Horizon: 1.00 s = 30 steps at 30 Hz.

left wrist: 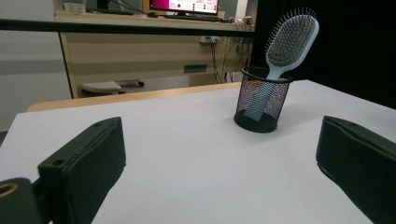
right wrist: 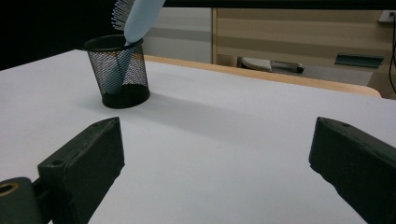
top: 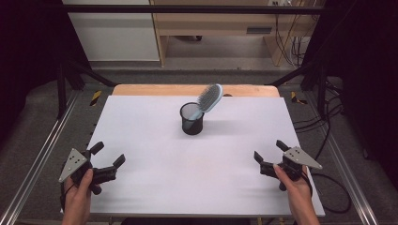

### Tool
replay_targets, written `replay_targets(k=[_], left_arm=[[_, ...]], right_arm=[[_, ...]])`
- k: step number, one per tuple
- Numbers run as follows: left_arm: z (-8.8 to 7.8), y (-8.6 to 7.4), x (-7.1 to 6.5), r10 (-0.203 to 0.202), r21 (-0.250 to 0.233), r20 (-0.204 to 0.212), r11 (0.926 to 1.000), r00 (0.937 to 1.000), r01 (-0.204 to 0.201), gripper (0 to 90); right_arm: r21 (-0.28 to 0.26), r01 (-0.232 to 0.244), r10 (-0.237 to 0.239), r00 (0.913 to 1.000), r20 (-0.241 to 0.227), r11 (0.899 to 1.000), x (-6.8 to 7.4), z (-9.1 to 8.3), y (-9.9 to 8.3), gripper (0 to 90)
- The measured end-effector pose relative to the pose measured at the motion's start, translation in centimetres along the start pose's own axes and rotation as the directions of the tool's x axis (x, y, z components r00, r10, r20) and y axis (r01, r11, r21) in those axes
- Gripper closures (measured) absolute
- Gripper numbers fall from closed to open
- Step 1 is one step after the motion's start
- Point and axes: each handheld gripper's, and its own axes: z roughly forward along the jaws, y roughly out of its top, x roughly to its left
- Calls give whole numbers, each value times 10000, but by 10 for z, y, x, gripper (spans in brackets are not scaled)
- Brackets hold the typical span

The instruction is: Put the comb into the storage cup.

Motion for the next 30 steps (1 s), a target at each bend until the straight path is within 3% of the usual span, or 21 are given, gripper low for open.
replay_targets(k=[30], left_arm=[[2,-1,-3,-103,-318,402,9994,9991,116,16]], right_arm=[[297,338,-316,9970,-709,9990,20,24,3,35]])
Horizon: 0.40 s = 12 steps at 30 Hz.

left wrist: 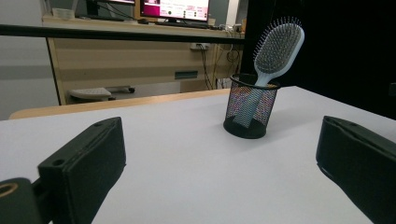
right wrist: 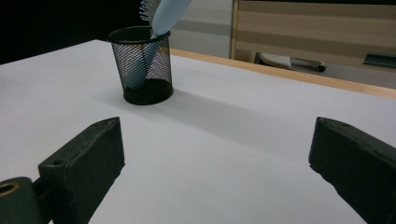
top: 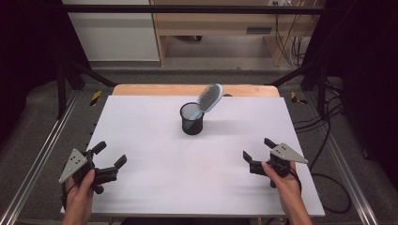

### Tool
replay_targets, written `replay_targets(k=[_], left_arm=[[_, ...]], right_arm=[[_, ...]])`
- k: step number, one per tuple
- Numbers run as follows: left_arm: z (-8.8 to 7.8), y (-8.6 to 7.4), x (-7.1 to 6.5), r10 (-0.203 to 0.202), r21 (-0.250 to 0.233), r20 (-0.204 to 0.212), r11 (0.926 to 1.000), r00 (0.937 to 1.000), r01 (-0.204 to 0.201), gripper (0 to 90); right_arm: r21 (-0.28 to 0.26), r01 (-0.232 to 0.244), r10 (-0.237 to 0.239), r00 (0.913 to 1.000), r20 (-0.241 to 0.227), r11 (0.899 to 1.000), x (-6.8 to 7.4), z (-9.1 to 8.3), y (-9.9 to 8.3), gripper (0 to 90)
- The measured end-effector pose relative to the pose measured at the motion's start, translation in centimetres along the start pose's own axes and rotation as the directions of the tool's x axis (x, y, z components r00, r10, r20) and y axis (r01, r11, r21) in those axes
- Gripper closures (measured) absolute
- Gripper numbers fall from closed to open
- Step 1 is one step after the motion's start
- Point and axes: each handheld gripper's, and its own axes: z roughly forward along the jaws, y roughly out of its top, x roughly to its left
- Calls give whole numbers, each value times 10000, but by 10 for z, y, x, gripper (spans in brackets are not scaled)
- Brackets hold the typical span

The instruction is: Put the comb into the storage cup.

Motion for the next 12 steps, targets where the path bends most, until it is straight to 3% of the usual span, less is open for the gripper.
replay_targets(k=[7,12], left_arm=[[0,0,1,-40,-52,9,10000,10000,40,16],[1,0,2,-177,-153,131,9997,9998,179,16]], right_arm=[[38,53,-53,10000,-60,10000,1,12,1,39],[-441,-87,87,10000,-7,9990,-1,9,4,38]])
